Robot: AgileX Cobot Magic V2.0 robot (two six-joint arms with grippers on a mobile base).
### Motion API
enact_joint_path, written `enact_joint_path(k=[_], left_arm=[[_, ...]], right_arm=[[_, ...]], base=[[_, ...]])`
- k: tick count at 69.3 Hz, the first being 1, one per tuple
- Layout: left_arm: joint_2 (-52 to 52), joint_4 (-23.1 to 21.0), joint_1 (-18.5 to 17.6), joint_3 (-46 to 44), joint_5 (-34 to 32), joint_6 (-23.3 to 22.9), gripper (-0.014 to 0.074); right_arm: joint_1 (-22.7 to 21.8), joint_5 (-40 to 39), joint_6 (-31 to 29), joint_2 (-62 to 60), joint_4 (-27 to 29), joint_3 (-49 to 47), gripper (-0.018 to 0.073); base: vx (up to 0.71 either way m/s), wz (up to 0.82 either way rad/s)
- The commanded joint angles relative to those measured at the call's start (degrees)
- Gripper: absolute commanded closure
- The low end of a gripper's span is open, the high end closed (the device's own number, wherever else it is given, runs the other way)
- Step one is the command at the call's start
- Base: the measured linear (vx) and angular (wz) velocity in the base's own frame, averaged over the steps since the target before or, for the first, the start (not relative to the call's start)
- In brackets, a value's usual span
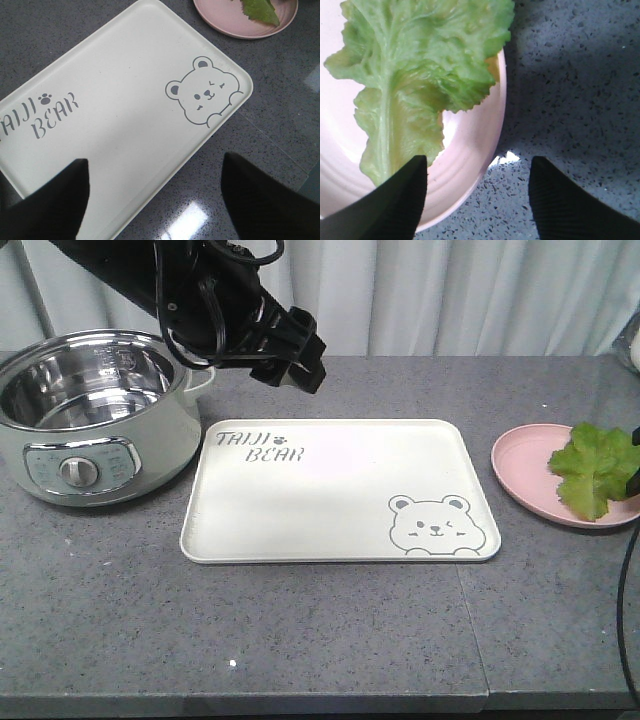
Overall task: Transfer vegetables to tray and serve
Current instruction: 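Grasp the rim of the pink plate with the right gripper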
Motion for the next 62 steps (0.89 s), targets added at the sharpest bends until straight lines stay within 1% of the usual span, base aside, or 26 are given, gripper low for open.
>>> enact_joint_path(k=[1,16,23,30,48,62], left_arm=[[-2.62,-0.74,-0.35,-1.51,-0.91,-0.53,0.0062],[-2.62,-0.74,-0.35,-1.51,-0.91,-0.53,0.0062],[-2.62,-0.74,-0.35,-1.51,-0.91,-0.53,0.0062],[-2.62,-0.74,-0.35,-1.51,-0.91,-0.53,0.0062],[-2.62,-0.76,-0.35,-1.51,-0.91,-0.59,0.0062],[-2.62,-0.76,-0.35,-1.51,-0.91,-0.59,0.0062]], right_arm=[[-0.36,-1.43,-0.08,-2.32,1.78,-1.69,0.0151],[-0.36,-1.00,-0.02,0.04,2.55,-1.69,0.0173],[-0.36,-1.01,-0.09,0.40,2.38,-1.69,0.0197],[-0.36,-1.34,-0.37,0.40,2.38,-1.69,0.0277],[-0.36,-1.37,-0.67,0.40,2.38,-1.69,0.0575],[-0.54,-3.22,-0.67,-0.16,3.41,-1.75,0.0568]], base=[[0.00,0.00],[0.00,0.00],[0.00,0.00],[0.00,0.00],[0.00,0.00],[0.00,0.00]])
